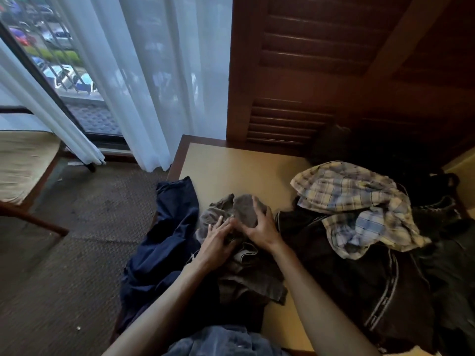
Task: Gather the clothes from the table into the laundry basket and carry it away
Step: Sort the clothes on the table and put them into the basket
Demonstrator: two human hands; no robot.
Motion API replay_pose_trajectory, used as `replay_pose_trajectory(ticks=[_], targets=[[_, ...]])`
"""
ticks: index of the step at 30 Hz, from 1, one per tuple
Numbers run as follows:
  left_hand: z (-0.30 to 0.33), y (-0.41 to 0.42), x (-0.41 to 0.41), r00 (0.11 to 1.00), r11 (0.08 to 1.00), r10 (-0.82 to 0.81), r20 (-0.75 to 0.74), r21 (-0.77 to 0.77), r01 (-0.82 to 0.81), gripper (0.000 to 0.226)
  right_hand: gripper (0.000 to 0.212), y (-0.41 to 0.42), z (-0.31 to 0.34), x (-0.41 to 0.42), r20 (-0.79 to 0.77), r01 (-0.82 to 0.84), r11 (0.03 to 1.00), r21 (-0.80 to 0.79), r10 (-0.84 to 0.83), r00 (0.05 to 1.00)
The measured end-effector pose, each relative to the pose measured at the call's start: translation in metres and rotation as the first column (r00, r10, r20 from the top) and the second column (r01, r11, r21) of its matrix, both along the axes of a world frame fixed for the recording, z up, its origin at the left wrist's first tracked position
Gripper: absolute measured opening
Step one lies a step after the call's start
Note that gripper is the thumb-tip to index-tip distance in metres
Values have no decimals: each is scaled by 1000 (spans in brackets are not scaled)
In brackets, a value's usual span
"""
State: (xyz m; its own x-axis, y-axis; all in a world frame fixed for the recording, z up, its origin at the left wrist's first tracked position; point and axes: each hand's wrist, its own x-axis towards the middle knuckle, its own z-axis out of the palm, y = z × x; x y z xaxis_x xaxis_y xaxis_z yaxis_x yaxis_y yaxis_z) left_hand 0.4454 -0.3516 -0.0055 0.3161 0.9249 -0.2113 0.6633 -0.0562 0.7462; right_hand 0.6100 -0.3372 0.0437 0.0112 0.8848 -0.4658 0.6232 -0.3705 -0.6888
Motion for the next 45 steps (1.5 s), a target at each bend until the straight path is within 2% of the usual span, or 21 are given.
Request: replay_pose_trajectory(ticks=[1,3,5,7,9,10,12,14,17,19,21,24,27,29,30,32,34,37,40,43,45], targets=[[5,-1,-6,992,995,53,118,-87,-43,75,120,0,-4,-9,34,-102,994,-48,104,994],[18,-1,-31,888,944,255,383,-298,-142,92,117,-10,-9,-16,134,-228,972,-59,234,963],[28,-9,-67,800,915,381,463,-310,-257,83,120,-32,-11,-16,221,-281,960,7,272,937],[29,-24,-101,837,903,429,340,-149,-402,63,124,-53,-12,-17,298,-346,934,85,307,904],[22,-46,-128,831,831,554,56,32,-556,63,126,-66,-15,-23,344,-405,907,110,348,872],[19,-59,-135,793,797,603,-89,36,-602,70,127,-69,-19,-26,364,-427,898,107,365,857],[8,-83,-128,767,758,590,-252,-156,-634,88,128,-68,-32,-31,393,-429,898,93,363,845],[-1,-99,-108,823,785,504,-263,-259,-563,107,126,-60,-48,-34,433,-407,911,70,340,835],[-6,-102,-80,890,863,373,-262,-254,-436,131,115,-52,-67,-42,515,-361,932,33,293,806],[-8,-96,-72,900,904,290,-326,-216,-370,142,104,-46,-76,-42,549,-337,941,43,260,794],[-19,-97,-70,870,957,198,-451,-101,-271,148,93,-40,-81,-37,596,-346,935,78,235,768],[-36,-94,-74,837,991,101,-538,-17,-131,129,74,-33,-86,-30,668,-407,899,161,204,715],[-36,-81,-79,834,999,46,-550,47,-23,89,57,-19,-79,-31,695,-404,885,232,140,705],[-29,-68,-84,832,995,34,-554,94,21,64,53,-9,-72,-30,654,-360,898,255,114,748],[-25,-60,-87,836,995,26,-548,92,29,59,55,-6,-69,-27,624,-331,908,256,106,774],[-8,-46,-91,880,1000,17,-474,-2,-21,69,65,-4,-60,-17,541,-237,939,248,69,838],[11,-39,-96,941,994,84,-329,-45,-105,78,70,-11,-49,-1,435,-79,956,283,-55,899],[35,-37,-101,963,969,230,-141,-56,-239,61,77,-35,-24,27,241,143,925,353,-237,941],[62,-37,-87,955,955,288,-75,-48,-291,43,68,-66,7,53,-17,355,843,405,-381,925],[100,-34,-56,952,952,306,29,16,-307,37,61,-100,39,67,-245,541,723,429,-483,841],[122,-35,-28,967,968,245,64,42,-248,39,51,-120,62,77,-347,638,631,441,-535,770]])
